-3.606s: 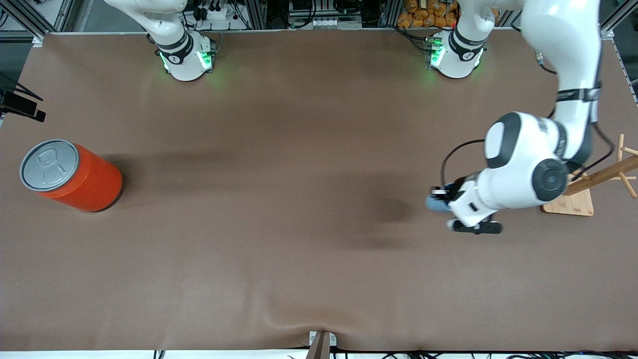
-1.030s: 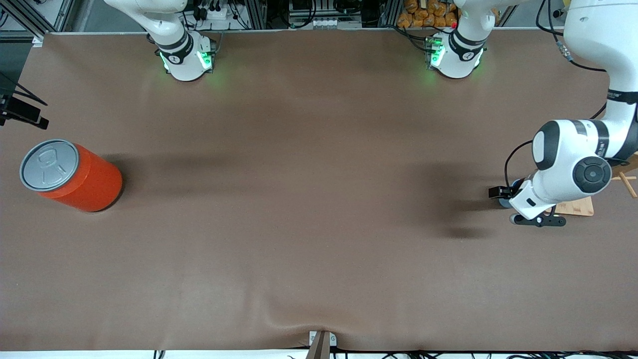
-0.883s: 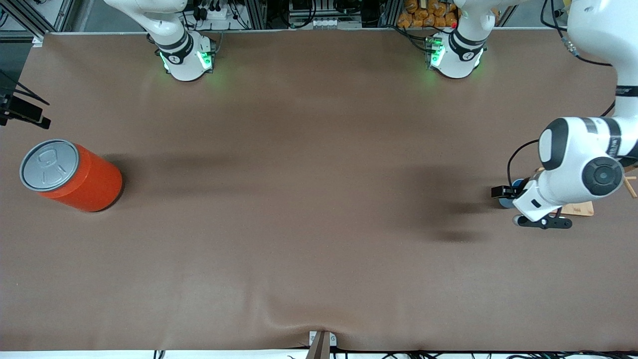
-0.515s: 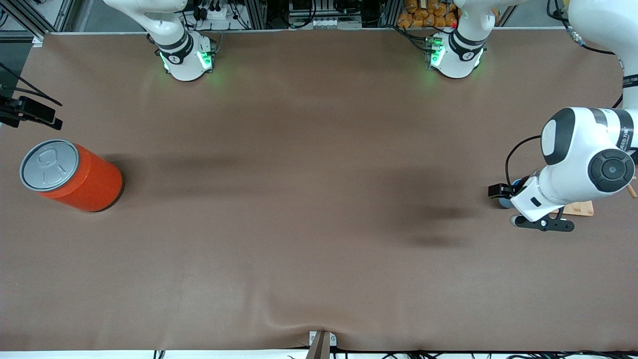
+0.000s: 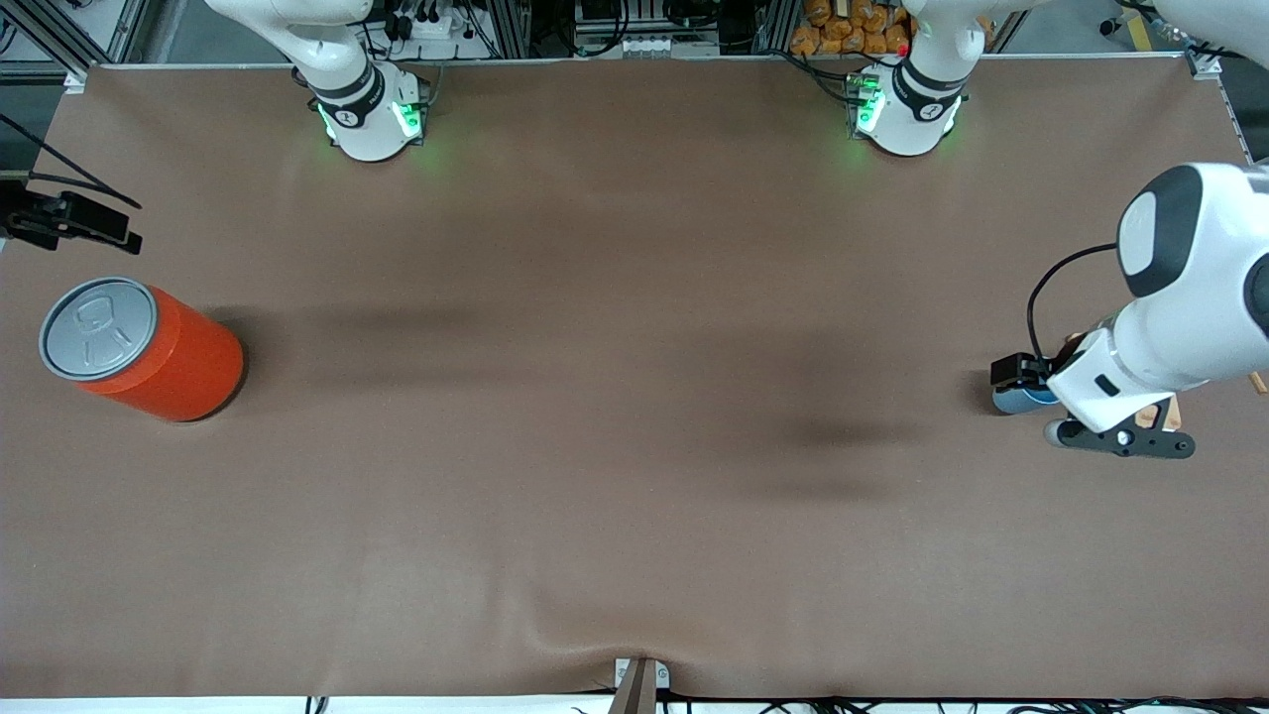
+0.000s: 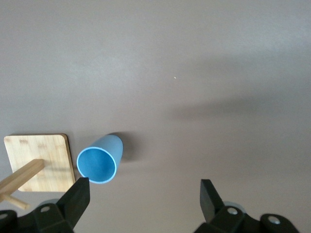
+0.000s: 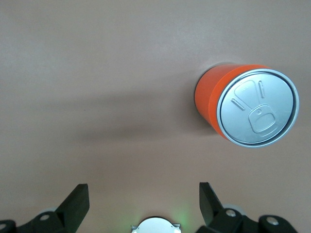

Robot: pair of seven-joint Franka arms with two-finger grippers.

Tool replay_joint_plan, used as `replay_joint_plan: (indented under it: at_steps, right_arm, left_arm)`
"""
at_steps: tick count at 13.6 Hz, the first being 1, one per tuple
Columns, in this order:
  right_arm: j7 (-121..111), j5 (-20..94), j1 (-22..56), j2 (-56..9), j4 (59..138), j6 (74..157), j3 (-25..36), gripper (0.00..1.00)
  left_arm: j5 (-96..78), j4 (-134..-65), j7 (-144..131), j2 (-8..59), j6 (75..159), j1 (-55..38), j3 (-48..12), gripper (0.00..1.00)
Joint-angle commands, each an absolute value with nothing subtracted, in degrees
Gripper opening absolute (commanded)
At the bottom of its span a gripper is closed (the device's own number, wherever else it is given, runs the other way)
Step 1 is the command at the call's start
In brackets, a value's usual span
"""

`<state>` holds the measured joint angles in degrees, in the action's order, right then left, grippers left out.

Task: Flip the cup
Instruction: 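Turn the blue cup upright and lower it beside the wooden board, then open the left gripper and lift it off the upright cup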

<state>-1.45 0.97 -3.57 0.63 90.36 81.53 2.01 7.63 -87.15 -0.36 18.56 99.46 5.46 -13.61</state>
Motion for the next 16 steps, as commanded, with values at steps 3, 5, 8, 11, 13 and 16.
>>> replay_joint_plan:
  at_steps: [3,5,8,11,13,16]
  right_arm:
    - [-0.5,1.6,-3.1,2.8,92.6,82.1,2.1,1.00]
    - [-0.5,1.6,-3.1,2.8,92.6,82.0,2.1,1.00]
    - [-0.5,1.6,-3.1,2.8,92.6,81.9,2.1,1.00]
    - [-0.5,1.7,-3.1,2.8,92.6,81.8,2.1,1.00]
    - [-0.5,1.6,-3.1,2.8,92.6,81.8,2.1,1.00]
    - [-0.5,1.6,-3.1,2.8,92.6,81.7,2.1,1.00]
  left_arm:
    - [6.9,-87.7,-0.2,13.7,96.9,0.9,-12.4,1.00]
    - [7.1,-87.6,-0.4,12.2,96.8,-2.6,-9.4,1.00]
    - [5.2,-88.1,0.1,6.9,95.7,-4.5,-4.7,1.00]
    - [1.8,-90.6,0.9,-1.5,90.1,-4.7,-2.6,1.00]
    - [1.8,-90.9,2.4,-3.2,87.9,-5.0,-1.4,1.00]
    - [2.1,-90.6,3.0,-4.0,85.1,-4.7,-0.4,1.00]
